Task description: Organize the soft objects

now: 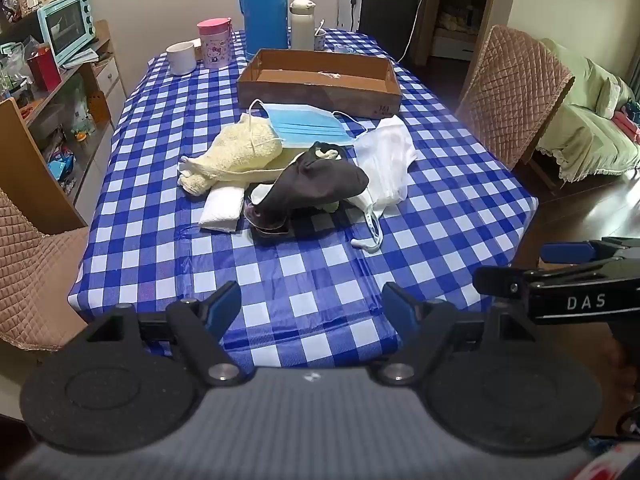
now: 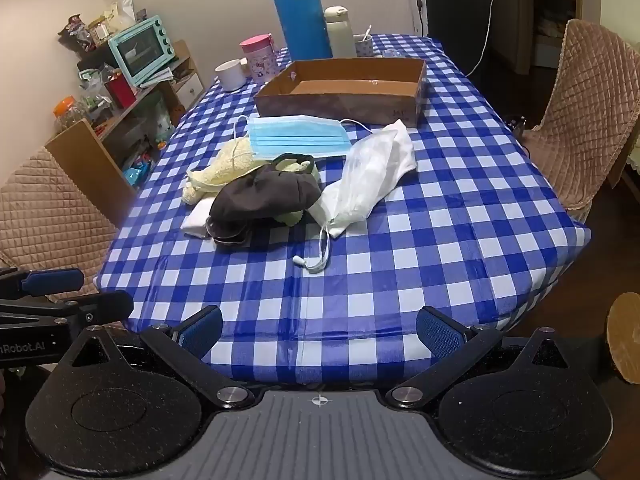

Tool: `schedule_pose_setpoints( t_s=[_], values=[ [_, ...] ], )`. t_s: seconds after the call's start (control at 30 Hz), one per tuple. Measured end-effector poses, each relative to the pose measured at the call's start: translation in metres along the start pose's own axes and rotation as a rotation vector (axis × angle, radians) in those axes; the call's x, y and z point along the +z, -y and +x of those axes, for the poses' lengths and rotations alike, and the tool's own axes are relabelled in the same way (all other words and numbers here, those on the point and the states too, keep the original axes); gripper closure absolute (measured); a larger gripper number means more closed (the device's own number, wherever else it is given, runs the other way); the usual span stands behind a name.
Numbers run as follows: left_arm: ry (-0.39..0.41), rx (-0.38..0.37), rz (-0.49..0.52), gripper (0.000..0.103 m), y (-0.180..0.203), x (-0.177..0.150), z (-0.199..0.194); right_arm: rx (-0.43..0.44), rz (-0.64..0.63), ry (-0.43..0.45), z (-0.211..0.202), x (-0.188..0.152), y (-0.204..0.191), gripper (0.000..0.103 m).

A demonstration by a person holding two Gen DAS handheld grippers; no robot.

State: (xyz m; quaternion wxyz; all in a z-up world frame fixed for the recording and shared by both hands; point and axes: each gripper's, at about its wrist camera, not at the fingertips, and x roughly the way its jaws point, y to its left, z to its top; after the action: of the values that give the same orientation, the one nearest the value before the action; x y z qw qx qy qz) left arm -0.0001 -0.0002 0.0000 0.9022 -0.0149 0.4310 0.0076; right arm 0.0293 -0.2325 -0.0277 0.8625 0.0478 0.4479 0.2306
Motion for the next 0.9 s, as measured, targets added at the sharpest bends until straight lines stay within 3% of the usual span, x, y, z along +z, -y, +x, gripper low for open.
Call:
schedule_pose_setpoints(
  t_s=[0.9],
  values=[
    [-0.01, 0.001, 0.001, 0.027, -0.0001, 0.0, 0.0005, 0.003, 0.002, -0.001, 0.0062, 0.0049, -0.0006, 0.0]
  ],
)
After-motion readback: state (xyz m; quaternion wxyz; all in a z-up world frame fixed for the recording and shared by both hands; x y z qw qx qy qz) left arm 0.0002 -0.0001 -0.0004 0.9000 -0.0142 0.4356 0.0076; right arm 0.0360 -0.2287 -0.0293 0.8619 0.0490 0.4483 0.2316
